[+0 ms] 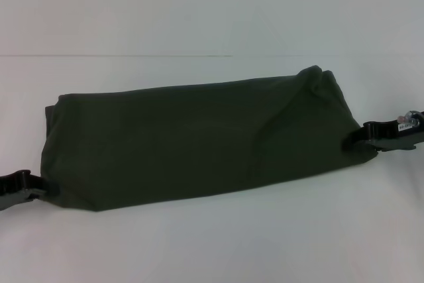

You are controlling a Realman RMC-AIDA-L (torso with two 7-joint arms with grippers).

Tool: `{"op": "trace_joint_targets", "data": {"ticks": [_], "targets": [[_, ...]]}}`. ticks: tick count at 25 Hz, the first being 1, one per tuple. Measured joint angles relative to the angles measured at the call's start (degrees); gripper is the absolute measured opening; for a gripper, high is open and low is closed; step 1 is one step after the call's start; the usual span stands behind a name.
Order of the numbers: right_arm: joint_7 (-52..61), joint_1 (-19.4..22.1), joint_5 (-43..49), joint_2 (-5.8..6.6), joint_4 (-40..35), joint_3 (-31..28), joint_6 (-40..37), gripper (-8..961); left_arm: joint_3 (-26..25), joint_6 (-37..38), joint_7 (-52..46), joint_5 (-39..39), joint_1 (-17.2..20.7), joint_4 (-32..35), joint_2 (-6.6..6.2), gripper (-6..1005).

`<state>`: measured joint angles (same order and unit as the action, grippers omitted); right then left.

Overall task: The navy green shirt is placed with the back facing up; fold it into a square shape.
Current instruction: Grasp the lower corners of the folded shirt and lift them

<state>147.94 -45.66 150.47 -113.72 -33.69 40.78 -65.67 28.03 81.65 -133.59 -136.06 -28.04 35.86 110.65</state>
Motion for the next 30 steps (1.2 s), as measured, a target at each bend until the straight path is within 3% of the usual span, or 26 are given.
{"op": "trace_joint_targets", "data": {"ticks": [10, 16, 21, 25, 30], "targets": [[-0.82, 0.65, -0.47, 0.66, -0.31, -0.14, -2.9, 371, 0.01, 0.28, 0.05, 0.02, 0.0, 0.0, -0.22, 35], [-3.66, 1.83, -0.54, 2.3, -0.45, -0.72, -10.53, 124, 0.11, 3.62, 0.16, -0.64, 0.08, 0.31, -1.47, 35], [-7.01, 3.42, -0.51, 3.19, -0.79, -0.76, -17.13, 5, -0.29, 8.52, -0.13, -3.19, -0.01, 2.04, -2.65, 36], [-10.59, 4.85, -0.46, 3.25, -1.82, -0.63, -22.46, 8, -0.7, 12.93, -0.33, -6.25, -0.25, 3.04, -3.49, 37], [-14.16, 5.75, -0.22, 2.93, -1.92, -0.33, -27.68, 11, -0.79, 18.44, -0.56, -10.78, -0.32, 5.42, -3.67, 38]]}}
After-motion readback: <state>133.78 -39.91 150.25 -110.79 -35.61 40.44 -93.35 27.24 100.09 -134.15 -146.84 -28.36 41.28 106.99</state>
